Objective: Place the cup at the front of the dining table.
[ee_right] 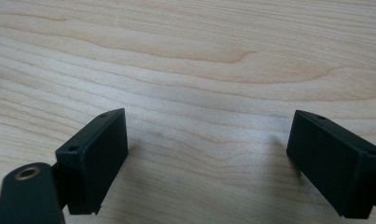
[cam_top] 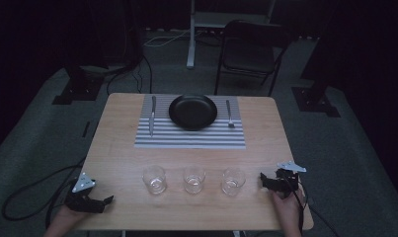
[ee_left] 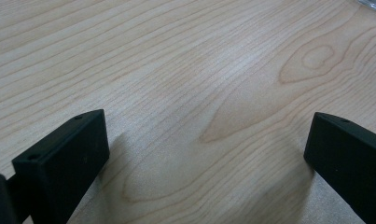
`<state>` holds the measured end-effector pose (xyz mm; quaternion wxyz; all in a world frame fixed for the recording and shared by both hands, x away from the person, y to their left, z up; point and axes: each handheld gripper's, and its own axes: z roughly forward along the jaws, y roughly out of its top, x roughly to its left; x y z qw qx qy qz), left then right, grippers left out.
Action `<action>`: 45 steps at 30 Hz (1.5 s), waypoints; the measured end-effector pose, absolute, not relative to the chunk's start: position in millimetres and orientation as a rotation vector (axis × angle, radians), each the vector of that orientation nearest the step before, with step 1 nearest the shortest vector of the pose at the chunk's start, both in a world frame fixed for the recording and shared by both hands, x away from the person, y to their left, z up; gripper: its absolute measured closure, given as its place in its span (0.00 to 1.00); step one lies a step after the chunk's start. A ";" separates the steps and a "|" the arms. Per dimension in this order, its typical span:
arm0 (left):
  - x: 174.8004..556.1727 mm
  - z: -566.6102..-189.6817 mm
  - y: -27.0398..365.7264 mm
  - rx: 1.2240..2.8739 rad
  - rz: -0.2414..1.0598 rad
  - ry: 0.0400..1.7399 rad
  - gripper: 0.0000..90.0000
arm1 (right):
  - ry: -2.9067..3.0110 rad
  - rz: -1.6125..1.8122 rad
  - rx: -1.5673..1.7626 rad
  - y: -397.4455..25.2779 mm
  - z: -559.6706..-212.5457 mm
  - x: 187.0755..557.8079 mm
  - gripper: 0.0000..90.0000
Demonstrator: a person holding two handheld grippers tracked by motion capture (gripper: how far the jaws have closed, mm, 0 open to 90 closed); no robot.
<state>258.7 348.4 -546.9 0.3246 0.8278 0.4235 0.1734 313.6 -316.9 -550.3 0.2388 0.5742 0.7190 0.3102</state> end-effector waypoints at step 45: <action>259.6 -540.2 308.8 2.219 0.312 0.920 0.01 | 1.969 0.850 1.572 -316.8 -550.3 313.5 0.13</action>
